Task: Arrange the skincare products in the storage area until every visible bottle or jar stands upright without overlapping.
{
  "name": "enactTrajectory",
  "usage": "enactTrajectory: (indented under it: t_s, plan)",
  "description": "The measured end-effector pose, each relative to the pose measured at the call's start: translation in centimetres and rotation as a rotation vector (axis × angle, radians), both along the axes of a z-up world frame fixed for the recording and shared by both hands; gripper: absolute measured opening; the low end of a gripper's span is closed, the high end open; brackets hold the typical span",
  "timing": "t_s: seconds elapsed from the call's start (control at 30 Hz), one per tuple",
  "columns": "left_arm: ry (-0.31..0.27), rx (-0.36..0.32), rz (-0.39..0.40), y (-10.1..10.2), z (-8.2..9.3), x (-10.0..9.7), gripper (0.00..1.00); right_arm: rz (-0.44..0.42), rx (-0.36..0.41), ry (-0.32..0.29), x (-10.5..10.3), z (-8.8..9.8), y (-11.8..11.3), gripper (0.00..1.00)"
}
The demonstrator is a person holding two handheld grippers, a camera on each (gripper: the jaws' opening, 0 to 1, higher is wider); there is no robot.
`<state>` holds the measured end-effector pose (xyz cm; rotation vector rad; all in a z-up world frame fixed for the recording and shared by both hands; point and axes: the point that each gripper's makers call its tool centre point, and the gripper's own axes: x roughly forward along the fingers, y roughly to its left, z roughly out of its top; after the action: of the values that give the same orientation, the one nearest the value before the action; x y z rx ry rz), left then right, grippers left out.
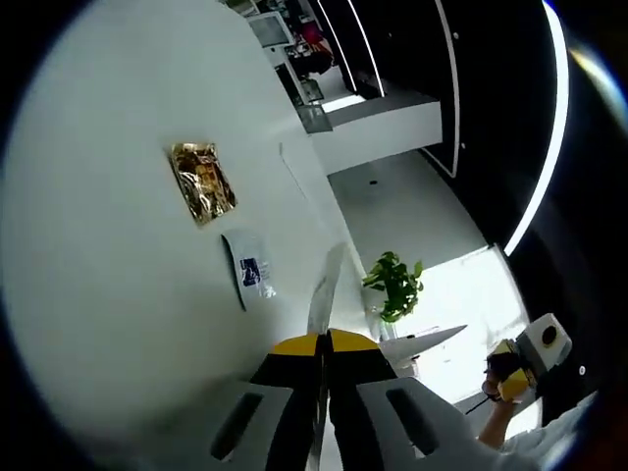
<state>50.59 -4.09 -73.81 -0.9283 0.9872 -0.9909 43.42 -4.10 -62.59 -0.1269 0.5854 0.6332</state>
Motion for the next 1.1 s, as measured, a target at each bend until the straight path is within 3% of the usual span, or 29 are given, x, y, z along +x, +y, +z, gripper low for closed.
enactTrajectory:
  t_s: [0.17, 0.37, 0.57, 0.6, 0.67, 0.8, 0.9, 1.1]
  plan:
    - [0.002, 0.002, -0.006, -0.3, -0.2, -0.4, 0.0, -0.058, -0.029, -0.01, -0.7, -1.9, 0.2, 0.07]
    - [0.0, 0.015, -0.001, -0.4, -0.6, -0.1, 0.0, -0.165, 0.017, 0.031, -1.3, -4.6, 0.2, 0.07]
    - [-0.025, 0.034, -0.007, -0.5, -1.0, 0.4, 0.0, -0.223, 0.013, 0.059, -2.0, -7.0, 0.5, 0.08]
    - [-0.03, 0.036, -0.006, -0.5, -1.1, 0.6, 0.0, -0.274, 0.035, 0.067, -1.9, -7.5, 0.2, 0.08]
    - [-0.04, 0.034, -0.008, -0.5, -1.1, 0.8, 0.0, -0.299, 0.044, 0.066, -1.6, -8.2, -0.1, 0.08]
    - [-0.065, 0.051, -0.001, -0.8, -1.2, 0.7, 0.0, -0.327, -0.009, 0.085, -1.3, -10.1, -0.6, 0.08]
    - [-0.121, 0.076, -0.022, -1.1, -1.3, 0.5, 0.0, -0.356, 0.001, 0.097, -0.9, -10.7, -1.0, 0.1]
    - [-0.153, 0.1, -0.031, -1.2, -2.0, 1.4, 0.0, -0.45, -0.003, 0.085, 0.2, -12.0, -2.4, 0.1]
